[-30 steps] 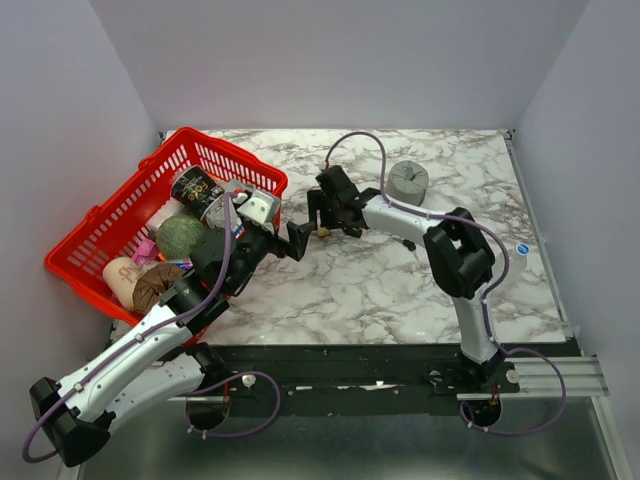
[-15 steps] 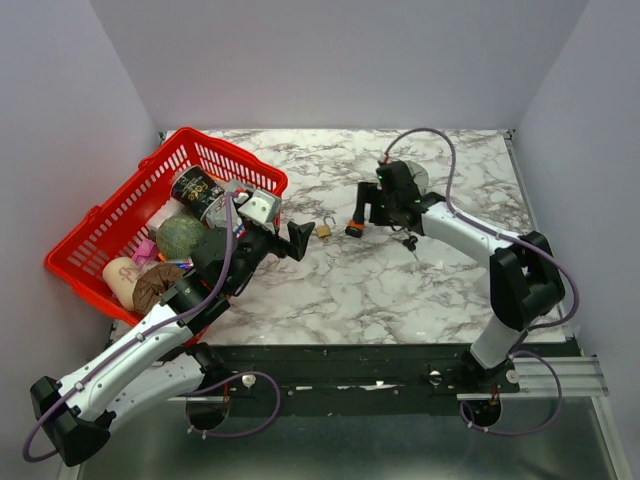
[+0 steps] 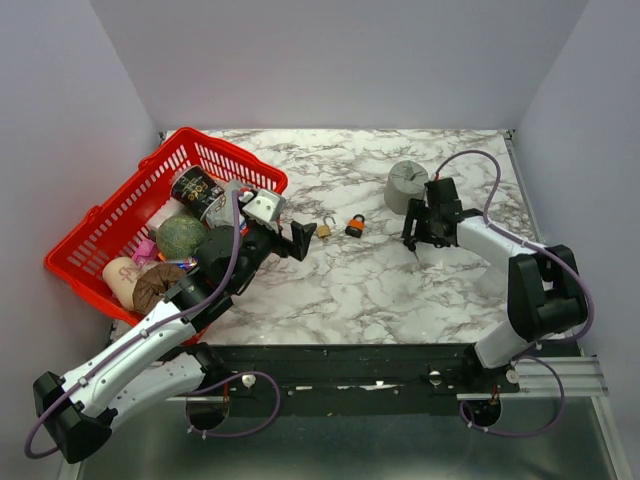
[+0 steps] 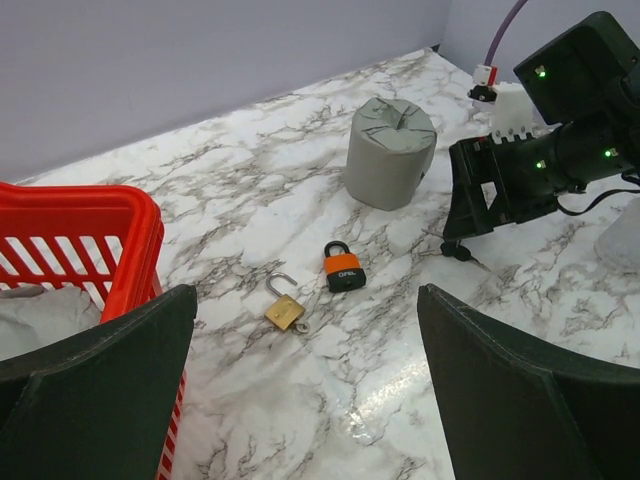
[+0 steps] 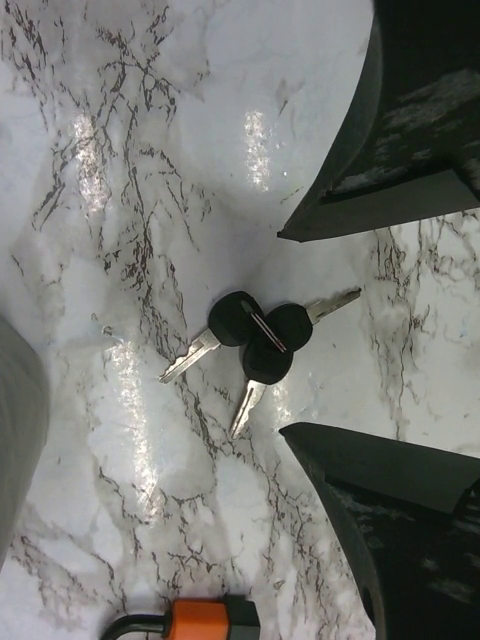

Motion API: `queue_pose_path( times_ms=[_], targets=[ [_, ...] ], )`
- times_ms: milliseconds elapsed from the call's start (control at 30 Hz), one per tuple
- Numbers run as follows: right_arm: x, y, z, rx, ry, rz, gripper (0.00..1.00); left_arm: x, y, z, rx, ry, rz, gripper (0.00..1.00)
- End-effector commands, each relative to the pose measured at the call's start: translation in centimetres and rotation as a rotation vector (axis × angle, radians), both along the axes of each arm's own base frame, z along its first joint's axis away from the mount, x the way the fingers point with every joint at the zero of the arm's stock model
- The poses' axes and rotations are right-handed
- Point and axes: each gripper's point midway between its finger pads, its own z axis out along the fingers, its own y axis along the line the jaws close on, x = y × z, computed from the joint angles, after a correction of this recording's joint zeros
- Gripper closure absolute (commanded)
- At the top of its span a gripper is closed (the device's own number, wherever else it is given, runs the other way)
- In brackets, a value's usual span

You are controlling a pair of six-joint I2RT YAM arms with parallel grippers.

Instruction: Unlock with the key

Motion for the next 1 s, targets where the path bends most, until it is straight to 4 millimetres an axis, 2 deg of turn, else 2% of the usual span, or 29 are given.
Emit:
queue_pose_path(
  times_ms=[0, 167, 200, 367, 467, 500, 567, 600, 633, 767, 900, 933, 967],
  targets=[
    [0.9, 0.1, -1.5, 0.001, 0.027, 0.008, 0.24, 0.2, 0.2, 0.0, 0.003, -0.001, 0.019, 0.01],
    [1.7, 0.3, -2.3, 0.014, 0.047, -0.001, 0.32, 0.2, 0.5, 0.1, 0.009, -0.01, 0.029, 0.01],
    [1.7, 0.4, -2.7, 0.012, 0.057, -0.002, 0.39, 0.2, 0.5, 0.2, 0.009, -0.012, 0.031, 0.01],
    [1.8, 0.7, -2.7, 0.023, 0.06, 0.001, 0.48, 0.2, 0.6, 0.3, 0.012, -0.015, 0.031, 0.01],
    [1.7, 0.7, -2.8, 0.024, 0.064, 0.01, 0.64, 0.2, 0.6, 0.3, 0.015, -0.017, 0.031, 0.01],
    [1.7, 0.7, -2.8, 0.024, 0.065, 0.011, 0.73, 0.3, 0.6, 0.3, 0.016, -0.018, 0.032, 0.01],
    [1.7, 0.8, -2.8, 0.025, 0.063, 0.02, 0.82, 0.3, 0.6, 0.2, 0.019, -0.019, 0.034, 0.01],
    [1.6, 0.9, -2.7, 0.027, 0.064, 0.024, 0.93, 0.3, 0.6, 0.2, 0.019, -0.019, 0.032, 0.01],
    [1.6, 1.0, -2.7, 0.033, 0.064, 0.033, 0.97, 0.3, 0.6, 0.2, 0.021, -0.019, 0.034, 0.01],
    [1.1, 1.2, -2.0, 0.042, 0.051, 0.056, 0.99, 0.4, 0.5, -0.1, 0.03, -0.015, 0.035, 0.01],
    [0.1, 2.1, -0.3, 0.094, 0.019, 0.122, 0.99, 0.5, 0.2, -0.4, 0.041, -0.008, 0.023, 0.01],
    [-0.1, 2.8, 1.1, 0.129, -0.011, 0.161, 0.99, 0.5, 0.1, -0.5, 0.043, -0.006, 0.018, 0.01],
    [-0.5, 3.2, 1.5, 0.144, -0.013, 0.188, 0.99, 0.5, -0.1, -0.6, 0.046, -0.002, 0.009, 0.01]
  ],
)
